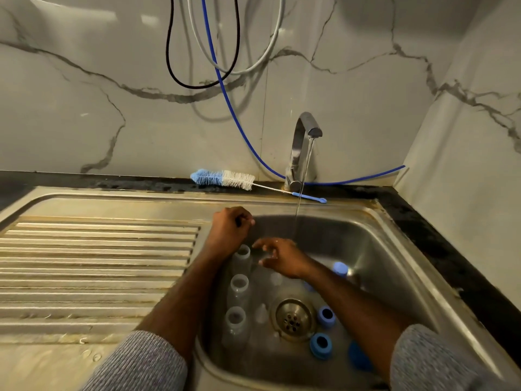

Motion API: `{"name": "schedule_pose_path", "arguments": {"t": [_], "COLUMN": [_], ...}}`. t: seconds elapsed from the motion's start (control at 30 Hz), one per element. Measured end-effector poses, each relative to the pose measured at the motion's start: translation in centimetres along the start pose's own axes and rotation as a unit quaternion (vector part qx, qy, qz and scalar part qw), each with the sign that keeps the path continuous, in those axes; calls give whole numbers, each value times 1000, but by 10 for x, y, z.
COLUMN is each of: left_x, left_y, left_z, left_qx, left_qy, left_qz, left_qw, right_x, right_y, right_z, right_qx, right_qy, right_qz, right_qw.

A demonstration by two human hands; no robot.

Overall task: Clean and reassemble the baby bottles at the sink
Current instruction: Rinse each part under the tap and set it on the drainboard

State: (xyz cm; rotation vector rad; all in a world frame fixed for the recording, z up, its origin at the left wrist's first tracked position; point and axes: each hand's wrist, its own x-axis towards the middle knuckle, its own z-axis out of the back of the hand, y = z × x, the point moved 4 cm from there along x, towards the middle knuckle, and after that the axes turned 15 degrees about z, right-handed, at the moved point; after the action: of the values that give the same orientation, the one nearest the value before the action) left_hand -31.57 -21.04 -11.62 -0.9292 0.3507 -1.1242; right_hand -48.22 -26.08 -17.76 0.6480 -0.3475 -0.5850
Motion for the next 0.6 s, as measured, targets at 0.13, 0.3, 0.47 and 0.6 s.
{"name": "schedule_pose_path", "arguments": {"t": [0.13, 0.3, 0.47, 0.6], "left_x": [-1, -2, -6, -16], "left_y": [-1, -1, -8, -19], "left_z": [-1, -1, -7, -18], "left_qx": [-6, 3, 15, 44], "left_qy": [4, 13, 18, 42], "left_qz": [0, -5, -9, -34], "left_qw": [1000, 1000, 1000, 998], "right_x": [15, 16, -9, -31], "right_y": [10, 12, -4, -19], "right_z": [-26, -32, 17, 44], "right_qx": [-119, -108, 33, 206], "right_qy": [75, -20, -189, -287], "right_qz": [32, 16, -60, -169], "right_qw": [990, 994, 980, 920]}}
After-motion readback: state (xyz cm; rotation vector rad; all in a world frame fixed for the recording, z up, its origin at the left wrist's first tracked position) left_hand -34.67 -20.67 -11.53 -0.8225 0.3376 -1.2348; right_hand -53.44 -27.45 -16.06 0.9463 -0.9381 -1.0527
